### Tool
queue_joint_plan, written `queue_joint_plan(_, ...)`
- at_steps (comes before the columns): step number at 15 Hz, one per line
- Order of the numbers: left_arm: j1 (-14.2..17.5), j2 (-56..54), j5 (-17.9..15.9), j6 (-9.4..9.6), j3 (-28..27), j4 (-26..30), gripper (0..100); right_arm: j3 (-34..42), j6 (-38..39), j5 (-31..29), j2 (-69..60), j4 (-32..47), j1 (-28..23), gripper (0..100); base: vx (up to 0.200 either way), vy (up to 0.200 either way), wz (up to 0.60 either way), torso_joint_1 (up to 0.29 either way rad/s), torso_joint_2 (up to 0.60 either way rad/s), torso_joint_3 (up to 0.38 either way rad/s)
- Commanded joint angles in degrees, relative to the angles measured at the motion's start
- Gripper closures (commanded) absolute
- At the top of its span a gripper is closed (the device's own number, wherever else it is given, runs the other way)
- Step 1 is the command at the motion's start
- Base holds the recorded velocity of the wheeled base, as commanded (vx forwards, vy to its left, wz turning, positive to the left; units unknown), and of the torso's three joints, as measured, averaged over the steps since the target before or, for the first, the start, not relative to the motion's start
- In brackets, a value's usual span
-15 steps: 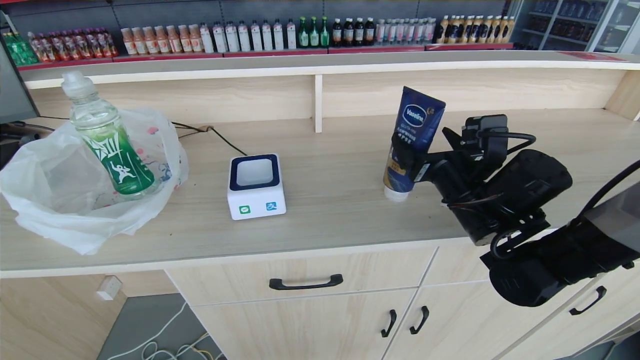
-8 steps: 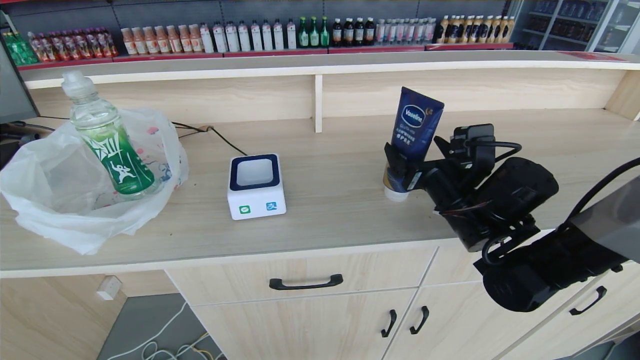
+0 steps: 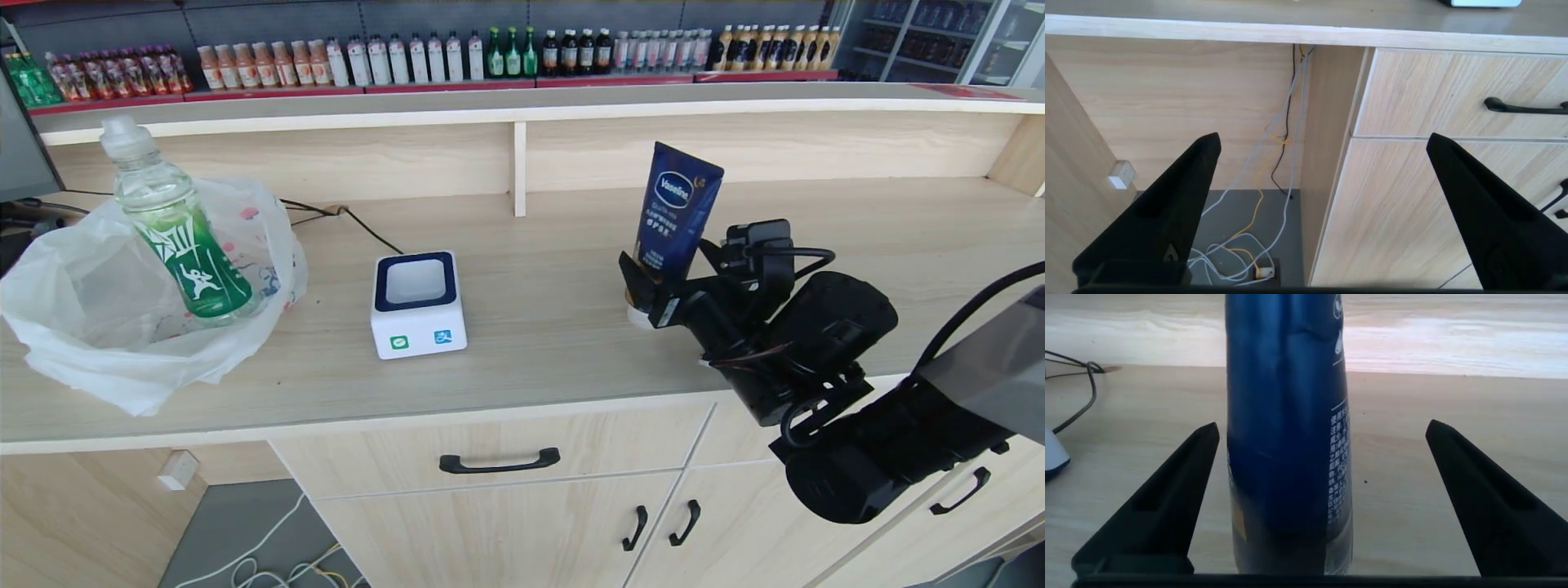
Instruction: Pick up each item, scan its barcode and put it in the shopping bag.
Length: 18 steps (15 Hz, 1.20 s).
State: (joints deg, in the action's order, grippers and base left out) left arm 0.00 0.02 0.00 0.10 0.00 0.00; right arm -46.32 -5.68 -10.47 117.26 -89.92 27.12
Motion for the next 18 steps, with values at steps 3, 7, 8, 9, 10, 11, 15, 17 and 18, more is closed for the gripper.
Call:
queue_joint_plan(3,-0.1,0.0,0.0,-0.01,0.0,0.0,0,-0.2,0.0,-0.1,0.2,-0.1,0.6,100,0.000,0.000,0.00,0.000,0.00,0.000)
queue_joint_plan(7,0.0,0.0,0.0,-0.01,0.0,0.0,0,-0.3,0.0,-0.1,0.1,-0.1,0.6,100,0.000,0.000,0.00,0.000,0.00,0.000)
queue_joint_plan(8,0.0,0.0,0.0,-0.01,0.0,0.0,0,-0.2,0.0,-0.1,-0.5,-0.1,0.6,100,0.000,0.000,0.00,0.000,0.00,0.000)
queue_joint_plan(9,0.0,0.0,0.0,-0.01,0.0,0.0,0,-0.2,0.0,-0.1,-0.9,-0.1,0.6,100,0.000,0.000,0.00,0.000,0.00,0.000)
queue_joint_plan(10,0.0,0.0,0.0,-0.01,0.0,0.0,0,-0.2,0.0,-0.1,-1.1,-0.1,0.6,100,0.000,0.000,0.00,0.000,0.00,0.000)
queue_joint_plan(11,0.0,0.0,0.0,-0.01,0.0,0.0,0,-0.1,0.1,-0.1,-1.5,-0.1,0.6,100,0.000,0.000,0.00,0.000,0.00,0.000)
queue_joint_plan(15,0.0,0.0,0.0,-0.01,0.0,0.0,0,0.0,0.4,0.0,-4.2,-0.1,1.0,100,0.000,0.000,0.00,0.000,0.00,0.000)
queue_joint_plan(17,0.0,0.0,0.0,-0.01,0.0,0.0,0,0.0,0.4,0.0,-5.3,-0.1,1.4,100,0.000,0.000,0.00,0.000,0.00,0.000)
queue_joint_plan(18,-0.1,0.0,0.0,-0.01,0.0,0.0,0,0.0,0.4,-0.1,-5.7,-0.1,2.1,100,0.000,0.000,0.00,0.000,0.00,0.000)
